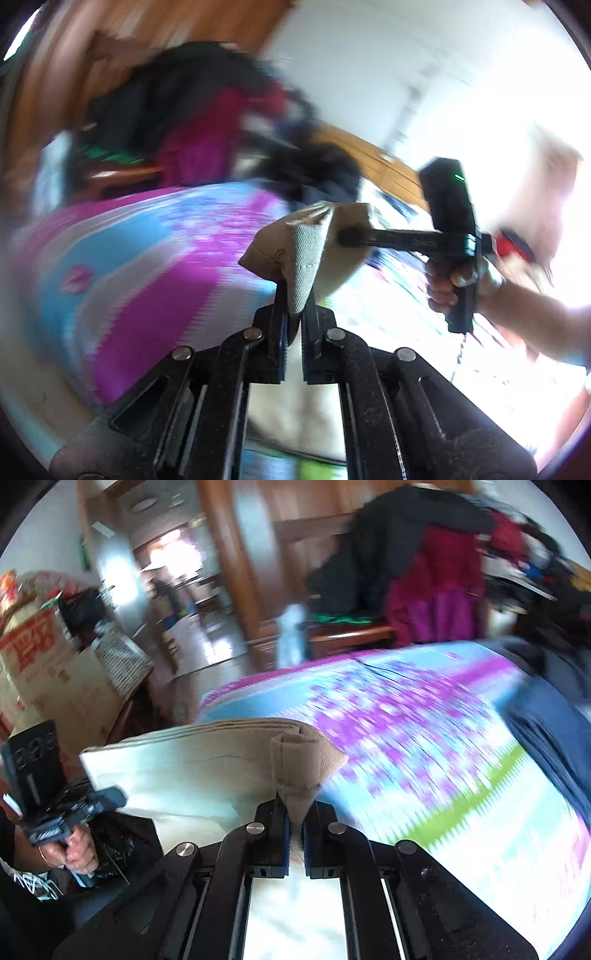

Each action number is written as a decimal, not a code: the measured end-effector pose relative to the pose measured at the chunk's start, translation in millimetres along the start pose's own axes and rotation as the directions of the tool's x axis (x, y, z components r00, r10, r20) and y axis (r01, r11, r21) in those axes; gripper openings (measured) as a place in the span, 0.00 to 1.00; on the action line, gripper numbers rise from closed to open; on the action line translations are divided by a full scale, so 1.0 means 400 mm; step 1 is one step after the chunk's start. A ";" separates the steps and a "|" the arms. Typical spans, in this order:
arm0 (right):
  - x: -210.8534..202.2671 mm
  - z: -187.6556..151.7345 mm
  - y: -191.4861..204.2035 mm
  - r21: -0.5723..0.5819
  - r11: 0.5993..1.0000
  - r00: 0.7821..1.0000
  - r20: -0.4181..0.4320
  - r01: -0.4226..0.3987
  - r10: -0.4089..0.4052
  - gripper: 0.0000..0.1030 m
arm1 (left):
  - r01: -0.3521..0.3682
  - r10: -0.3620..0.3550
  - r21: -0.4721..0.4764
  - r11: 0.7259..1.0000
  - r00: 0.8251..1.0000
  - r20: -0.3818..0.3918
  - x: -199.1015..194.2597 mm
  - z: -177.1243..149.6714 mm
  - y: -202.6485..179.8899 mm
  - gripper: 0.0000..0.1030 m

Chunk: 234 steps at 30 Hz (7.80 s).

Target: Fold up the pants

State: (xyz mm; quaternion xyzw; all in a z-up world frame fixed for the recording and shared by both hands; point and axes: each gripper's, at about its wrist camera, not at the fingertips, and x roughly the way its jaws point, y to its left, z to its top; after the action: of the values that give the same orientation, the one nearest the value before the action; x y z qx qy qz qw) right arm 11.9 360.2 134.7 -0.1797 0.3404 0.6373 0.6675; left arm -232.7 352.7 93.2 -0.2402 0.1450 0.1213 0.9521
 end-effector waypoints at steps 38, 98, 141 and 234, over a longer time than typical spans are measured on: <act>-0.581 -0.957 0.126 0.815 0.530 0.950 -0.077 0.234 -0.302 0.06 | 0.084 -0.015 0.099 0.991 0.831 -0.556 0.478 -0.280 -0.372 0.45; 0.099 -0.302 -0.200 0.328 0.850 0.911 -0.150 0.413 -0.385 0.00 | 0.179 -0.116 0.029 0.983 0.744 -0.658 0.175 -0.293 -0.161 0.22; 0.139 -0.659 0.602 -0.684 0.308 0.535 0.141 0.661 -0.833 0.33 | -0.029 -0.096 -0.236 0.971 0.860 -0.501 0.036 -0.185 0.040 0.43; -1.209 -1.559 -0.248 0.970 -0.204 0.454 -0.243 0.134 -0.857 0.19 | 0.275 -0.093 0.184 0.944 0.754 -0.651 0.837 -0.429 -0.981 0.32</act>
State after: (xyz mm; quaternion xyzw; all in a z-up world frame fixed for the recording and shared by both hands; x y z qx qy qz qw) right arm -10.7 -424.6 7.2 0.3561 0.3316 -0.1008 0.8678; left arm 158.6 -13.6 2.3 -0.1491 0.4474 -0.0826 0.8779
